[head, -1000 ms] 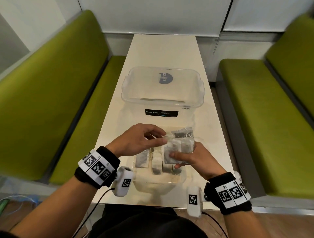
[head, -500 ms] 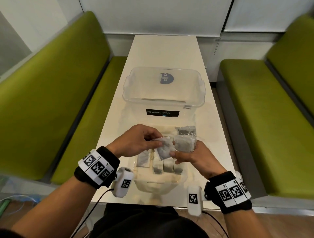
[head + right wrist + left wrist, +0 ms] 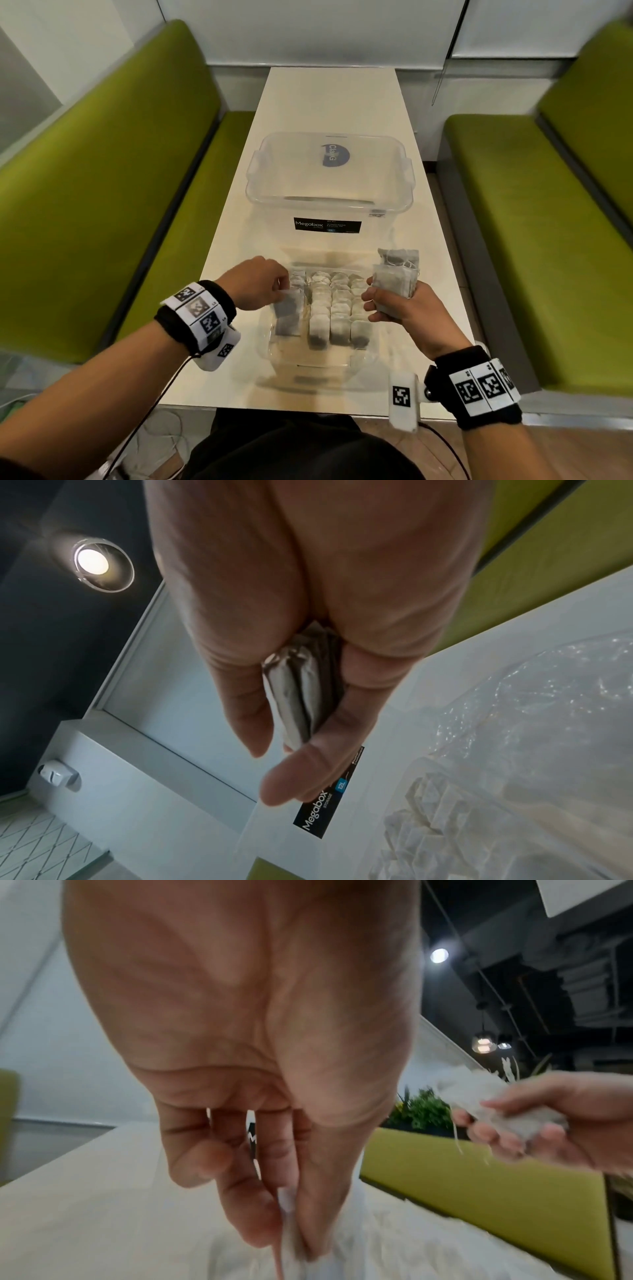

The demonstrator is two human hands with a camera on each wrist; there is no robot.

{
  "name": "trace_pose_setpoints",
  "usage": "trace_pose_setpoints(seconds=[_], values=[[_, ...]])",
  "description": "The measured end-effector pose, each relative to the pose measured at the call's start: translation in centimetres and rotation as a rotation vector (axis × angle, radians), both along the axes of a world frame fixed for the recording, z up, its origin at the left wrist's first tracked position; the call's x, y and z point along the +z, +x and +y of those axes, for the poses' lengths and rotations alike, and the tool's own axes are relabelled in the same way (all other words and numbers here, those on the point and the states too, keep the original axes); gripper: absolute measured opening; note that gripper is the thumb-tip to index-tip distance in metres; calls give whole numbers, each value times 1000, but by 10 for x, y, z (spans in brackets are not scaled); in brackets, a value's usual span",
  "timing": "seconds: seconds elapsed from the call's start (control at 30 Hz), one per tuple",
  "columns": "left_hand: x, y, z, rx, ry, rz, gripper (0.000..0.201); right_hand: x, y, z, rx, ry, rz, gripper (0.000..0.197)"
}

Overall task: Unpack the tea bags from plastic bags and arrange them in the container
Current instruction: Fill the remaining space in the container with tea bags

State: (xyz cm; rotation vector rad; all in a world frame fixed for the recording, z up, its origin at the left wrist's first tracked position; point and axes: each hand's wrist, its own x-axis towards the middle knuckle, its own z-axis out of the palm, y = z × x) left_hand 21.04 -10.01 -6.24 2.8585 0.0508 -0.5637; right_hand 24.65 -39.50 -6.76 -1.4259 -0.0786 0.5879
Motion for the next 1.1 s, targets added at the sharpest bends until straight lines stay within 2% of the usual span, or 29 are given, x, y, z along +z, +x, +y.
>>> trace_pose_setpoints(seconds=[0.1,0.2,0.3,0.53,0.67,0.77,0.93,1.1], values=[[-18,1,-9,-28,48,69,20,0,0,1,10,-16,1,13],[-30,2,-19,-85,133,120,36,1,0,2,15,-22,0,12],[-37,5,-25,-129,228,129,45,1,0,2,21,-28,0,12],[-45,8,-27,-212,361,131,34,1,-2,2,29,-39,9,11],[-51,8,-31,-248,391,140,42,2,-3,3,30,-36,14,10],[-52,9,-34,-272,407,133,40,3,-3,4,36,-37,10,11],[-54,8,-36,-304,414,154,39,2,-2,5,38,-36,22,13],[-56,8,-38,-317,343,173,42,1,-2,5,41,-44,29,14]])
